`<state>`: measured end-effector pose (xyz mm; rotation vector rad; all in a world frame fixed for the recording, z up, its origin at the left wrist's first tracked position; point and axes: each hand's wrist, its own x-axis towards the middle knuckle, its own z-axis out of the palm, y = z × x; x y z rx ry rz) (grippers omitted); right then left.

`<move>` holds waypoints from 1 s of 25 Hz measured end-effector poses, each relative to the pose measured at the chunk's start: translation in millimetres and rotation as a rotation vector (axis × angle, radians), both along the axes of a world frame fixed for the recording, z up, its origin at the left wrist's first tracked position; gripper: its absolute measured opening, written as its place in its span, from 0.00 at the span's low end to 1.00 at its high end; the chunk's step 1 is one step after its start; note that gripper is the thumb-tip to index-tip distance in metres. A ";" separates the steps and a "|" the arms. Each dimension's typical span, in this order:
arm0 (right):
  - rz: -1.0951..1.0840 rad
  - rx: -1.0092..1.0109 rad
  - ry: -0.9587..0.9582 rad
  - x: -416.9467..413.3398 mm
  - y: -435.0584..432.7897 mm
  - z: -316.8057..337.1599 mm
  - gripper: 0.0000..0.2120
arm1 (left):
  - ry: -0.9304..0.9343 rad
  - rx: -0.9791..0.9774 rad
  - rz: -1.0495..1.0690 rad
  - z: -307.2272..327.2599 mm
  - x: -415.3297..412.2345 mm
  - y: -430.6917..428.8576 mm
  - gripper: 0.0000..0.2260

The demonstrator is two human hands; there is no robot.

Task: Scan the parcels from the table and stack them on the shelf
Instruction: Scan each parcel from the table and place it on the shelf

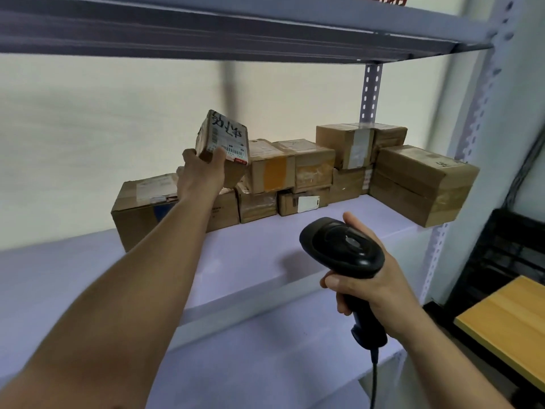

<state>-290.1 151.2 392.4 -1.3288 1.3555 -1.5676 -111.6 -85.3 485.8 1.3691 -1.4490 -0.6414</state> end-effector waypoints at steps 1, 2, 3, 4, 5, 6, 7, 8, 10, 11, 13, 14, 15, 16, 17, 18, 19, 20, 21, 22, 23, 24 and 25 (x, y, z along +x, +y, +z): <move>-0.010 0.000 -0.002 -0.3 -3.6 -0.9 0.45 | -0.072 0.025 -0.018 -3.3 -0.7 -6.5 0.31; -0.017 -0.002 -0.005 -0.2 -6.3 -1.8 0.45 | -0.149 0.054 -0.019 -6.9 -0.2 -11.5 0.33; -0.022 -0.005 -0.008 -0.2 -8.6 -2.2 0.45 | -0.225 0.078 -0.003 -9.9 0.3 -14.2 0.34; -0.026 -0.007 -0.011 0.0 -11.5 -2.6 0.45 | -0.285 0.088 0.018 -12.2 0.8 -16.7 0.35; -0.030 -0.007 -0.013 0.4 -14.3 -3.0 0.44 | -0.324 0.077 0.031 -13.2 1.1 -17.9 0.34; -0.031 -0.007 -0.013 1.2 -17.1 -3.4 0.45 | -0.330 0.042 0.029 -13.8 1.3 -18.6 0.32; -0.029 -0.007 -0.014 2.2 -19.4 -3.7 0.45 | -0.310 -0.008 0.008 -14.0 1.4 -19.1 0.29; -0.026 -0.008 -0.017 2.8 -21.4 -4.3 0.45 | -0.289 -0.056 -0.019 -14.6 1.5 -19.4 0.28; -0.024 -0.010 -0.019 4.2 -23.7 -4.5 0.45 | -0.323 -0.100 -0.056 -16.6 2.7 -19.6 0.29; -0.028 -0.013 -0.019 4.5 -24.5 -4.5 0.45 | -0.355 -0.114 -0.062 -17.4 3.9 -20.1 0.29; -0.039 -0.019 -0.016 4.4 -25.8 -4.3 0.45 | -0.372 -0.151 -0.069 -17.4 6.7 -24.4 0.28; -0.044 -0.022 -0.013 4.2 -25.9 -4.0 0.45 | -0.369 -0.162 -0.072 -16.4 8.3 -26.5 0.27; -0.051 -0.024 -0.010 4.3 -25.9 -3.5 0.45 | -0.377 -0.161 -0.072 -14.5 9.7 -27.8 0.26; -0.057 -0.028 -0.007 4.2 -25.6 -3.1 0.45 | -0.398 -0.154 -0.069 -12.9 11.0 -28.4 0.26; -0.063 -0.034 -0.005 4.3 -24.9 -2.6 0.44 | -0.425 -0.145 -0.066 -11.8 12.0 -27.7 0.27; -0.065 -0.042 -0.005 4.4 -23.9 -2.3 0.44 | -0.449 -0.135 -0.062 -11.2 12.7 -26.0 0.28; -0.065 -0.049 -0.004 4.5 -22.4 -2.1 0.44 | -0.464 -0.126 -0.053 -11.0 12.9 -22.6 0.30; -0.066 -0.056 -0.001 4.0 -19.7 -2.3 0.43 | -0.465 -0.128 -0.037 -11.3 12.6 -17.6 0.32; -0.070 -0.060 0.003 3.3 -15.7 -2.7 0.43 | -0.453 -0.145 -0.020 -11.7 11.8 -10.5 0.33; -0.075 -0.062 0.008 2.0 -10.5 -3.1 0.43 | -0.424 -0.182 -0.003 -12.9 10.2 -1.4 0.32; -0.080 -0.065 0.009 0.1 -3.8 -3.4 0.44 | -0.382 -0.240 0.008 -15.3 7.5 9.3 0.31; -0.083 -0.069 0.005 -2.5 3.6 -3.5 0.44 | -0.335 -0.314 0.006 -19.0 3.6 21.5 0.29; -0.088 -0.075 0.000 -5.3 11.9 -3.5 0.44 | -0.295 -0.393 -0.008 -24.5 -1.5 36.1 0.27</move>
